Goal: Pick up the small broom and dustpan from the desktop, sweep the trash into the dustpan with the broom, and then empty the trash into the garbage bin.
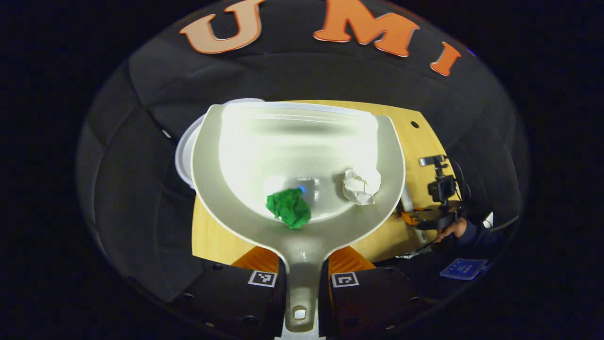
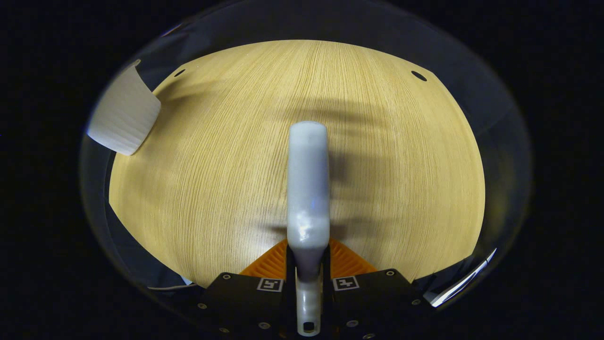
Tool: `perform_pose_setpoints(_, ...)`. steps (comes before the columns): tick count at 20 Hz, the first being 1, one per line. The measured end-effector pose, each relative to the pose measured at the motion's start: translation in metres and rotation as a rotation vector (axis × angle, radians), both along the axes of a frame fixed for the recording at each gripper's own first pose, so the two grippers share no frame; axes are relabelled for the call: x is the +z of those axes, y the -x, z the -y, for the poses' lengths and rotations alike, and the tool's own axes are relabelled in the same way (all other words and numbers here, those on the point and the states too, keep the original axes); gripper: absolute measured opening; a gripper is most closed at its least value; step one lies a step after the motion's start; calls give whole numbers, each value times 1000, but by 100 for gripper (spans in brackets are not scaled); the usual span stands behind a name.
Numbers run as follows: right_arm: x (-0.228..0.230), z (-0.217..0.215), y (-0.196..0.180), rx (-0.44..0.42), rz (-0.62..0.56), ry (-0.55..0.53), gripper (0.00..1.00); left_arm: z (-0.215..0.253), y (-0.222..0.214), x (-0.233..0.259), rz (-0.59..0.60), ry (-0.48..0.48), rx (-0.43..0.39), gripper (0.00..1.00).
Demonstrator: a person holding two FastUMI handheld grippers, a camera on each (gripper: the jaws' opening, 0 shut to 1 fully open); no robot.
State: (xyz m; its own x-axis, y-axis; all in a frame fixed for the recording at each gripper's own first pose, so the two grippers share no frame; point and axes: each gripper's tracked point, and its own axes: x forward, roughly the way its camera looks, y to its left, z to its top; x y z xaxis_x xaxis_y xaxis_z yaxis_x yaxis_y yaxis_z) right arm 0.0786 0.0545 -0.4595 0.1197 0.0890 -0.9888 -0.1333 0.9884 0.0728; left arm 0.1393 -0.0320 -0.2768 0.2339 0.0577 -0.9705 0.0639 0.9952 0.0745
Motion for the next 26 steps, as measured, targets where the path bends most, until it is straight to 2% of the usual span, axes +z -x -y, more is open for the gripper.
perform_pose_setpoints(3,2,-1,-2,-10,-14,6,23,-25,-4,-12,-18,-59,54,28)
perform_pose_setpoints(7,2,-2,-1,-10,-26,15,24,-27,-11,-48,-51,-161,58,28)
perform_pose_setpoints(13,2,-2,0,-14,-40,23,24,-29,-8,-56,-166,-384,-126,28)
perform_pose_setpoints(16,2,0,1,-18,-44,23,24,-35,-5,-54,-215,-570,-279,28)
perform_pose_setpoints(17,2,1,2,-23,-46,22,24,-34,-8,-56,-218,-622,-323,28)
perform_pose_setpoints(20,3,2,2,-28,-49,24,24,-34,-14,-50,-225,-696,-397,28)
perform_pose_setpoints(23,2,1,3,-28,-51,24,24,-45,-23,-45,-213,-886,-535,27)
perform_pose_setpoints(26,1,1,4,-23,-51,29,24,-54,-19,-42,-172,-1025,-624,27)
